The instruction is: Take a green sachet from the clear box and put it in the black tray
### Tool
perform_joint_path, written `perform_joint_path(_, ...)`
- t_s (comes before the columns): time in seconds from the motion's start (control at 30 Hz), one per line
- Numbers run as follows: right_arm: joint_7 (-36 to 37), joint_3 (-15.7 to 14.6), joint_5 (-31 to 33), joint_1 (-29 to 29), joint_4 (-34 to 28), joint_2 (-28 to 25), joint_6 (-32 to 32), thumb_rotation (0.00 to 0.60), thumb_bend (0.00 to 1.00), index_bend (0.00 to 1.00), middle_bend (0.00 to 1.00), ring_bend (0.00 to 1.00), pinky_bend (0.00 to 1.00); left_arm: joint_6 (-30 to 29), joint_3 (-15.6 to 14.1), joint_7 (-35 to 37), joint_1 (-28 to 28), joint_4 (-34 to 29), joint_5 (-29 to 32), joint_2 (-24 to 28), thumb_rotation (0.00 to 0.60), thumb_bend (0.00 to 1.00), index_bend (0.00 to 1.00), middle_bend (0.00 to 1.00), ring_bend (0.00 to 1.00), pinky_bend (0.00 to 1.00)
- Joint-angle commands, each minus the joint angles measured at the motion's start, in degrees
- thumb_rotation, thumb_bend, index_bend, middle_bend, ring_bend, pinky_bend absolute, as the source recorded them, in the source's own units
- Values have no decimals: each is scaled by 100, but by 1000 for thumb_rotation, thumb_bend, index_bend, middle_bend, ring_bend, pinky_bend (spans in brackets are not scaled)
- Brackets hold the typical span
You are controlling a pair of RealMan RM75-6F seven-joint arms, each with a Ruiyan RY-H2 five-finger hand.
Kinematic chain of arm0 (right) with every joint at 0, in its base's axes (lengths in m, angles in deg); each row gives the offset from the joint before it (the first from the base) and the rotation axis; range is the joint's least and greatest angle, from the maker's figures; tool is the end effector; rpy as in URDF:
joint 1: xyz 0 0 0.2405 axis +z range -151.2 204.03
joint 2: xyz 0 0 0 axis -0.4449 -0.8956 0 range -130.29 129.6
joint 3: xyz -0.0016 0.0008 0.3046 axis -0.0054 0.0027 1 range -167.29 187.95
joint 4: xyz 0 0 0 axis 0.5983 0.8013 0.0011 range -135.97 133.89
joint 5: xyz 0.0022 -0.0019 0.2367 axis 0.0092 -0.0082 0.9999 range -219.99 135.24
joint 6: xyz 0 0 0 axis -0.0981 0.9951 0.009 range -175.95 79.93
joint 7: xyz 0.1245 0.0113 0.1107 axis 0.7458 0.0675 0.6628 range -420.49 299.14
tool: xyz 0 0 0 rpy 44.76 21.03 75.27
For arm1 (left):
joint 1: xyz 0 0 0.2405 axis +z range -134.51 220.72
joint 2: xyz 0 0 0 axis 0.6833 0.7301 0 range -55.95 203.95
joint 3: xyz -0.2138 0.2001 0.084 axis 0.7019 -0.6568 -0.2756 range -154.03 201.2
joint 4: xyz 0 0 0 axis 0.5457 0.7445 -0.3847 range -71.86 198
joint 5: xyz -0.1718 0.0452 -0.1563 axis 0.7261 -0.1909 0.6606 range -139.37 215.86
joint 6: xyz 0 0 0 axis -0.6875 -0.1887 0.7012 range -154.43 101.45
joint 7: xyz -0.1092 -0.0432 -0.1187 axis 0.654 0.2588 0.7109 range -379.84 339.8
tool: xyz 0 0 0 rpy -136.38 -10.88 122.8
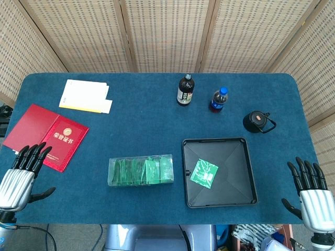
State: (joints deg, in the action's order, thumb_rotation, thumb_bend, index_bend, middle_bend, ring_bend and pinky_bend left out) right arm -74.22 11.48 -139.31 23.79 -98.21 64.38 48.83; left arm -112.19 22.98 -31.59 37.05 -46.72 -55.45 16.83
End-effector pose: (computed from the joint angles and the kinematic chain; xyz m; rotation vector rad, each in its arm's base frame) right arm -0.3298 -0.1538 0.1613 1.3908 -0.6735 0.9101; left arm -0.2838 0.1947 0.1591 -1.5480 -0.8411 -0.9595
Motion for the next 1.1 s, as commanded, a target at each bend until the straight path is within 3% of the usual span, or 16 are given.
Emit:
perform_joint_path(0.03,17,3,-7,4,13,9,-9,600,0,0,0,0,0,4,3,3,1,0,8,1,600,60,0,0,0,0)
perform_joint_path(0.23,353,-72,-229,130,84,9,-158,600,0,6,0,0,0,-17,4,25,14,-11,-22,1,600,60,0,0,0,0)
perform_joint_path(0.4,1133,-21,-798,702,316,39,-514,600,0,98,3,0,0,-38,24,55,12,0,-45,-13,600,60,0,0,0,0)
perform_joint_path(0.67,1416,275,-1189,1987,-639,-304,-1904,600,0,205,129,6,219,-15,110,144,-15,35,101,-11,600,61,0,0,0,0)
perform_joint_path(0.83,1136,480,-843,2530,-1111,-199,-2771,600,0,219,174,57,299,55,163,140,-56,63,219,-27,600,61,0,0,0,0)
perform_joint_path(1.1,492,776,-157,3170,-1384,253,-3780,600,0,249,211,94,311,104,222,96,-85,73,366,-52,600,61,0,0,0,0)
